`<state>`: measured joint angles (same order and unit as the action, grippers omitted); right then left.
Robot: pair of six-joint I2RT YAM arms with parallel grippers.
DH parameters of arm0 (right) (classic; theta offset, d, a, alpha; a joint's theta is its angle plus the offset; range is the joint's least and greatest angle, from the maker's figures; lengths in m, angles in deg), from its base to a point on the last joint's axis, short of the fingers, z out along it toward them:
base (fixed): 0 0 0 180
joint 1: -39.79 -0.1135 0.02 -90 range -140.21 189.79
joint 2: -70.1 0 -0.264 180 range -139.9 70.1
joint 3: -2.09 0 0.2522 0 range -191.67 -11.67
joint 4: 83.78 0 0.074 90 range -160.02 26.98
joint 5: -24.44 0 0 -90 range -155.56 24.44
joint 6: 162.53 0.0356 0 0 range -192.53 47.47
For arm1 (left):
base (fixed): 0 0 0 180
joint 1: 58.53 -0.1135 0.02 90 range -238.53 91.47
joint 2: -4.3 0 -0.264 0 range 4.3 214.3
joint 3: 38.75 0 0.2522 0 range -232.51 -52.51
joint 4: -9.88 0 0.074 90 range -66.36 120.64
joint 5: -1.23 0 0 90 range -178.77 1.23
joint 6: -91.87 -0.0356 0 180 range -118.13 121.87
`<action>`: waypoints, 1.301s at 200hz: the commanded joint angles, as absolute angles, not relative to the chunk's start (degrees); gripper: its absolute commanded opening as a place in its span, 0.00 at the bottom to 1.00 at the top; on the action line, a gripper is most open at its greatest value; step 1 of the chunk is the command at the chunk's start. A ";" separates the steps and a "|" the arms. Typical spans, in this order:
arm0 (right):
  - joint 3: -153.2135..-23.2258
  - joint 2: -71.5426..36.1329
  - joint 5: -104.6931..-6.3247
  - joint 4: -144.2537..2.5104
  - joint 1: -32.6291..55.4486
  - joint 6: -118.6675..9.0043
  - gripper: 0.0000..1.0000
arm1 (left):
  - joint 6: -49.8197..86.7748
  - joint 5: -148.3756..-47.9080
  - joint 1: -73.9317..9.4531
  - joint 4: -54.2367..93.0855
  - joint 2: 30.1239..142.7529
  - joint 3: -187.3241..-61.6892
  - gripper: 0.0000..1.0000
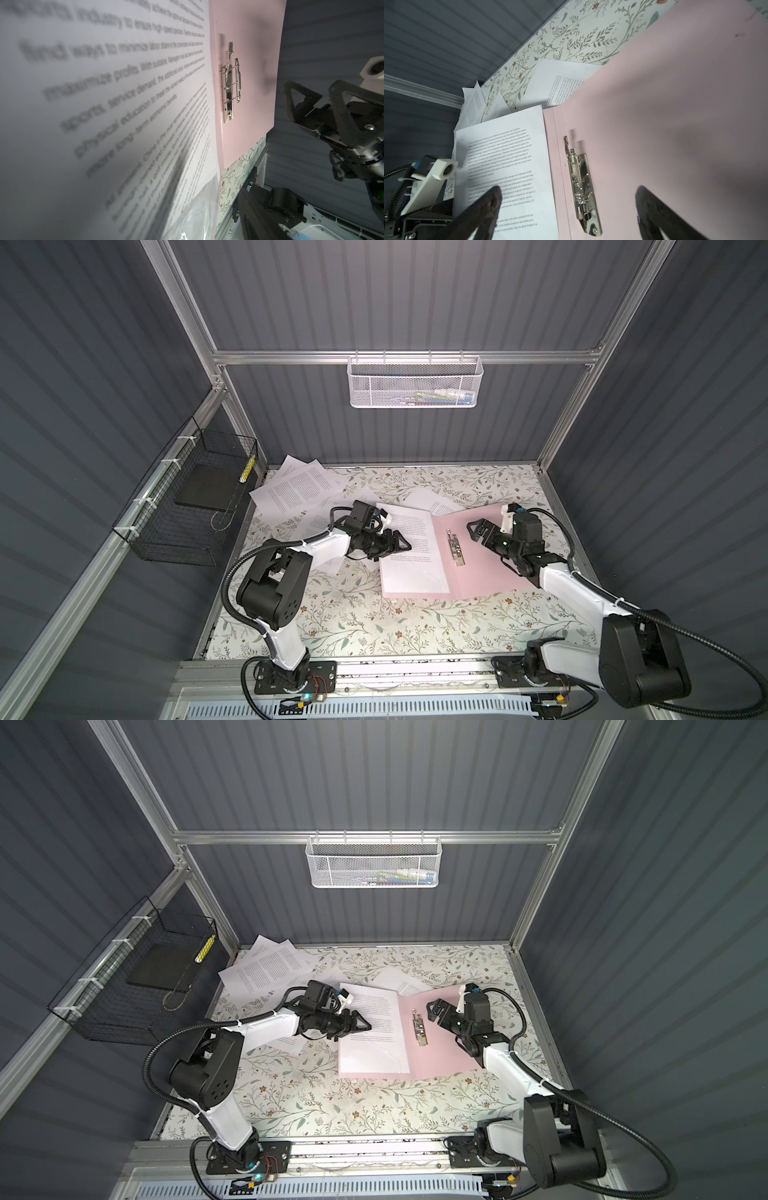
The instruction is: Put the files into the folder
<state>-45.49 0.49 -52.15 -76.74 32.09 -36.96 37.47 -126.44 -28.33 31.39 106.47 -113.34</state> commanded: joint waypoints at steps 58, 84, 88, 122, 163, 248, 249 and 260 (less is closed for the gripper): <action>-42.48 2.76 -45.02 -81.63 38.39 -35.18 0.99 | 28.61 -99.65 -21.93 54.36 103.37 -121.76 0.95; -43.94 3.08 -41.67 -78.86 38.21 -37.75 0.99 | 28.65 -92.08 -22.34 58.64 94.89 -119.42 1.00; -43.71 3.18 -41.46 -79.17 38.14 -37.93 0.99 | 28.99 -91.24 -22.59 59.13 93.92 -119.24 1.00; -45.56 2.29 -40.75 -77.71 34.85 -39.92 0.99 | 33.92 -96.64 -30.67 53.49 91.76 -116.21 1.00; -51.22 -0.16 -42.02 -73.35 28.16 -41.70 0.99 | 35.80 -99.94 -33.04 50.15 104.40 -124.83 1.00; -63.37 -10.32 -42.38 -69.13 18.16 -43.94 0.99 | 38.37 -98.85 -33.13 45.50 109.88 -119.12 1.00; -63.58 -10.54 -42.41 -69.01 17.94 -43.95 0.99 | 38.36 -98.78 -33.13 45.56 109.73 -118.91 1.00; -66.13 -12.67 -42.53 -67.57 16.52 -44.47 0.99 | 38.09 -97.61 -33.40 45.69 108.39 -116.36 1.00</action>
<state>-61.01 -9.63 -42.01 -71.23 19.28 -42.03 37.55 -99.71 -33.34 44.59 111.14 -120.97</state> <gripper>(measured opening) 0.991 0.996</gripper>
